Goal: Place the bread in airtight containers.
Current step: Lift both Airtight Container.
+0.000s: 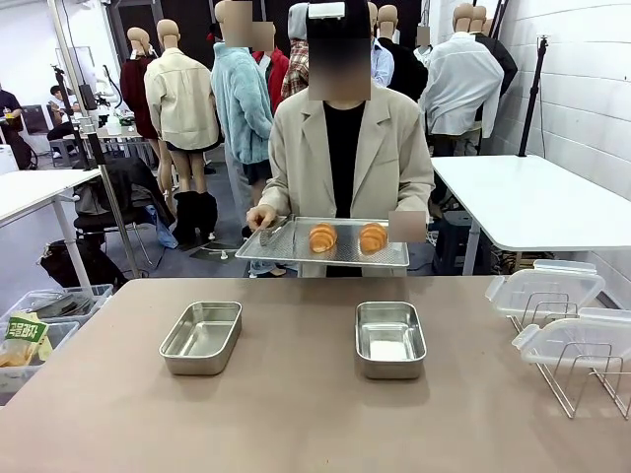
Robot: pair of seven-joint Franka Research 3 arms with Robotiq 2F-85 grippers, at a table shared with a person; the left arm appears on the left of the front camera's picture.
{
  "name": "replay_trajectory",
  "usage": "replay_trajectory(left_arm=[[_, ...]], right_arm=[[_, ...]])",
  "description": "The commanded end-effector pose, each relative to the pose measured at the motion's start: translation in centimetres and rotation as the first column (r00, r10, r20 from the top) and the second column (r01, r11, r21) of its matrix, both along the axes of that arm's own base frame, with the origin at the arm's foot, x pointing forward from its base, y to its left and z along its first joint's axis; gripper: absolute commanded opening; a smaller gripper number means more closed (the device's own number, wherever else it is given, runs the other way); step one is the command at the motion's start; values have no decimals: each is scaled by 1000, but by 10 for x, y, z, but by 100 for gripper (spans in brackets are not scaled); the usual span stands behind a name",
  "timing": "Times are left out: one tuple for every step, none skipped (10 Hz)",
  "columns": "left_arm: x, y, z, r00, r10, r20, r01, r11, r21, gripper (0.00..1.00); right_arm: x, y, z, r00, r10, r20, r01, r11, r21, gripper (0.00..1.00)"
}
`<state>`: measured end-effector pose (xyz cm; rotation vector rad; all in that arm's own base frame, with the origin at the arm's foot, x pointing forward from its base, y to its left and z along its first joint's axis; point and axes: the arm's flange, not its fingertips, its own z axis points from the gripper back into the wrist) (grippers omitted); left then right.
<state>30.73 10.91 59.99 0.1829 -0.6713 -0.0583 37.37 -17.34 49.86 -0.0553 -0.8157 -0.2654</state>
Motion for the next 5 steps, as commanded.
replay_trajectory(left_arm=[[0,3,1,1000,-5,1,5,1000,11,100],[0,3,1,1000,-5,1,5,1000,11,100],[0,3,1,1000,-5,1,5,1000,11,100],[0,3,1,1000,-5,1,5,1000,11,100],[0,3,1,1000,-5,1,5,1000,11,100]], right_arm=[[0,-1,0,1000,0,-1,0,1000,-2,100],[0,-1,0,1000,0,-1,0,1000,-2,100],[0,-1,0,1000,0,-1,0,1000,-2,100],[0,-1,0,1000,0,-1,0,1000,-2,100],[0,-1,0,1000,0,-1,0,1000,-2,100]])
